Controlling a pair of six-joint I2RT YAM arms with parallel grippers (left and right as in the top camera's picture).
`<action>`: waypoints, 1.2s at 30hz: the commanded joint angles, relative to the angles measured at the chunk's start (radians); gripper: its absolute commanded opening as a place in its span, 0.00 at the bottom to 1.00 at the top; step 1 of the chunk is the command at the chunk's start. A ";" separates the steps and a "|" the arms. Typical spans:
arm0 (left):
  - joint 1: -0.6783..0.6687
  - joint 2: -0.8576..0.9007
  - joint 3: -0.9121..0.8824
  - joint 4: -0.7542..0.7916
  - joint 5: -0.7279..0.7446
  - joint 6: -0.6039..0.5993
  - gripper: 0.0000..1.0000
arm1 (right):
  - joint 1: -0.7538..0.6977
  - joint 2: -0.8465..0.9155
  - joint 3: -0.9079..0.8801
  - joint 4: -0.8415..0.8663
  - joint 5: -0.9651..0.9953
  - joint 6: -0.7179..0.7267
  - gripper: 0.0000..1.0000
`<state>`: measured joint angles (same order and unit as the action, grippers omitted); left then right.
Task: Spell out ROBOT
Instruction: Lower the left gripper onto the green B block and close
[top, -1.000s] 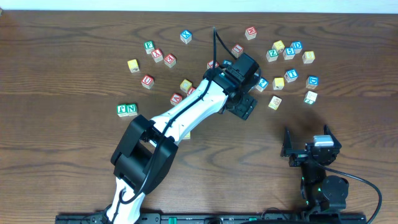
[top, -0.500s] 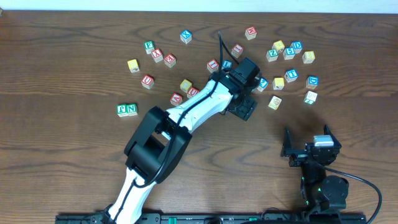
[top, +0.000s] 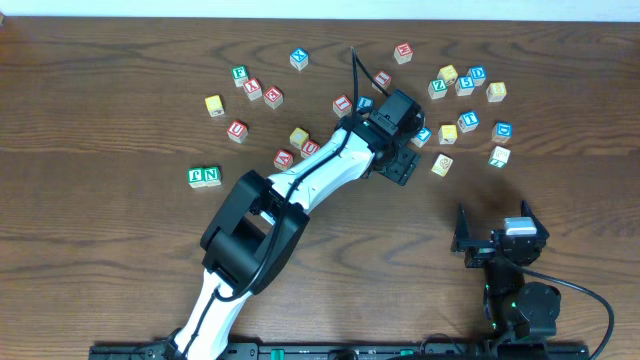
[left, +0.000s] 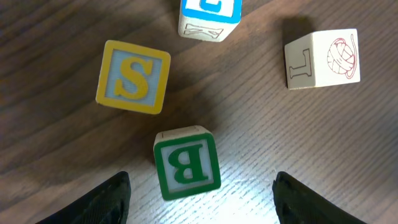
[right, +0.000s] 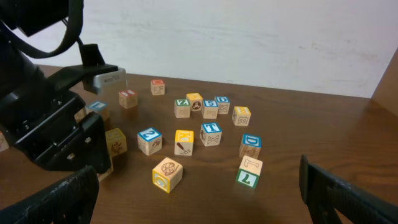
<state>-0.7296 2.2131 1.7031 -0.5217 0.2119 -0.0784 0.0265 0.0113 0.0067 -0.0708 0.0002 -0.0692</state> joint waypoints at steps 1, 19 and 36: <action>-0.002 0.035 0.018 0.008 0.005 -0.009 0.72 | -0.006 -0.005 -0.001 -0.004 0.009 0.009 0.99; -0.002 0.069 0.018 0.046 -0.024 -0.001 0.69 | -0.006 -0.005 -0.001 -0.004 0.009 0.009 0.99; -0.002 0.078 0.018 0.057 -0.068 0.000 0.61 | -0.006 -0.005 -0.001 -0.004 0.009 0.009 0.99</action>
<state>-0.7303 2.2787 1.7031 -0.4660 0.1688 -0.0780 0.0265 0.0113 0.0067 -0.0708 0.0002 -0.0692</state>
